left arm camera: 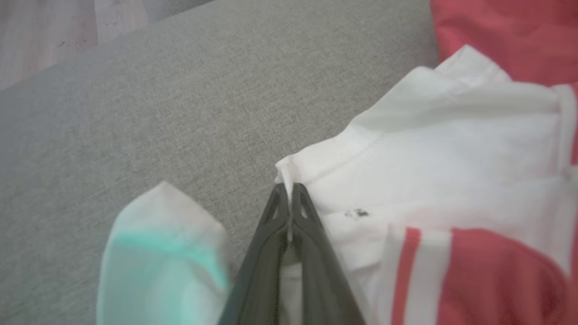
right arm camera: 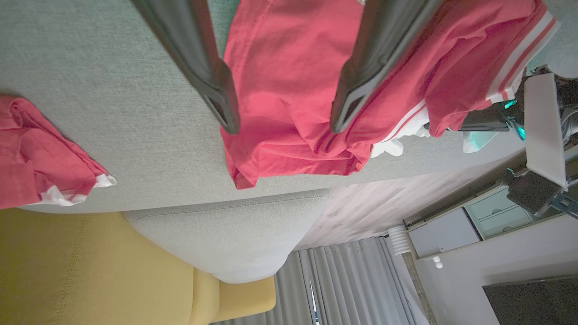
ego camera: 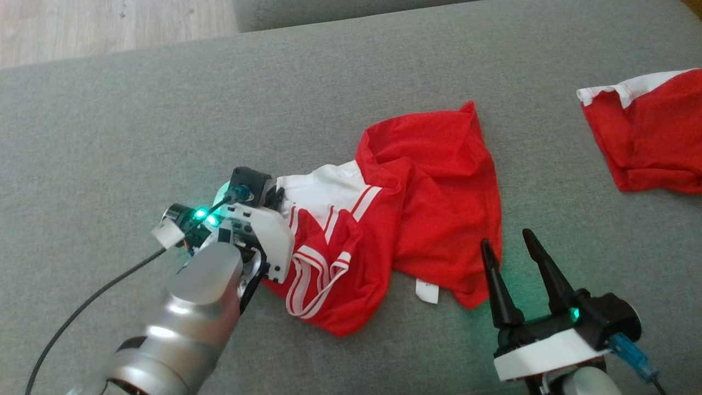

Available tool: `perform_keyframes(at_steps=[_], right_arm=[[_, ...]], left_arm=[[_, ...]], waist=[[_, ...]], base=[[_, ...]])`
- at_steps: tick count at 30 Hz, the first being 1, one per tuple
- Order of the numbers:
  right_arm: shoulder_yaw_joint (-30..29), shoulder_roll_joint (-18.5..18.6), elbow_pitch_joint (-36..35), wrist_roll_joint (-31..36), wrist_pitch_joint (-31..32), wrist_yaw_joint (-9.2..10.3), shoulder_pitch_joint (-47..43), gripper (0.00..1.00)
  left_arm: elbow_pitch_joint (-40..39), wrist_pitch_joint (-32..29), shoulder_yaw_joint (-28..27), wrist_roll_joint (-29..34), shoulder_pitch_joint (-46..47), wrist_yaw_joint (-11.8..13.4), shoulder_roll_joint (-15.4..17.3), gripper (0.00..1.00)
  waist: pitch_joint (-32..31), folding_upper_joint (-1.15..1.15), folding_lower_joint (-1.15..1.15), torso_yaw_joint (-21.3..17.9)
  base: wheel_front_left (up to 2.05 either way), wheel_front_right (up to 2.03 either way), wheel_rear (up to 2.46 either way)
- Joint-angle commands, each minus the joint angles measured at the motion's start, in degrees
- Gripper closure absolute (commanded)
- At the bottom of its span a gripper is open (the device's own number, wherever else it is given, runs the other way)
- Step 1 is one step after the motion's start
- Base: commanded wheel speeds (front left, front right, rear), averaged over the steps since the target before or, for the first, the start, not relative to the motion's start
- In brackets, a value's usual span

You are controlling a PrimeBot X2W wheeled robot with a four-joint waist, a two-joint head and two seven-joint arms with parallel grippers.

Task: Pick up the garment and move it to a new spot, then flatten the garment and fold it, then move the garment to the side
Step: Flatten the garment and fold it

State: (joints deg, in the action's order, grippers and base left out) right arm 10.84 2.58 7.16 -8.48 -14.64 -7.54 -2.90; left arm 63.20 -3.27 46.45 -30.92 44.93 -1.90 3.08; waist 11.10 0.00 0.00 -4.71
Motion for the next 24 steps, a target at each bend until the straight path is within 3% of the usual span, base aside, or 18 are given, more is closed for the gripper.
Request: perform_keyframes(at_steps=[1, 6, 12, 19, 24], right_arm=[[1.19, 0.3, -1.39, 0.4, -0.36, 0.05, 0.72, 0.0], [0.6, 0.3, -1.4, 0.17, -0.36, 0.05, -0.16, 0.0], [0.65, 0.3, -1.86, -0.3, -0.36, 0.05, -0.38, 0.0], [-1.32, 0.3, -2.01, -0.56, -0.36, 0.05, 2.39, 0.0], [-4.97, 0.5, 1.13, -0.57, -0.36, 0.05, 6.69, 0.0]], left_arm=[[-0.21, 2.49, -1.19, 0.02, 3.19, -0.25, 0.66, 1.0], [-0.91, 9.5, -0.9, 1.01, 6.64, -0.61, 0.49, 1.0], [-3.48, 13.36, -1.31, 1.19, 11.33, -2.09, 1.7, 1.0], [-11.46, 13.77, -2.29, 0.31, 12.03, -3.37, 8.0, 1.0], [-22.44, 11.44, -3.7, -0.86, 7.94, -1.17, 13.86, 1.0]], waist=[[-0.36, 0.0, 0.0, -0.12], [-2.15, 0.0, 0.0, 0.7], [-3.69, 0.0, 0.0, 1.84], [-3.57, 0.0, 0.0, 3.46], [-2.8, 0.0, 0.0, 5.61]], base=[[0.0, 0.0, 0.0], [0.0, 0.0, 0.0], [0.0, 0.0, 0.0], [0.0, 0.0, 0.0], [0.0, 0.0, 0.0]])
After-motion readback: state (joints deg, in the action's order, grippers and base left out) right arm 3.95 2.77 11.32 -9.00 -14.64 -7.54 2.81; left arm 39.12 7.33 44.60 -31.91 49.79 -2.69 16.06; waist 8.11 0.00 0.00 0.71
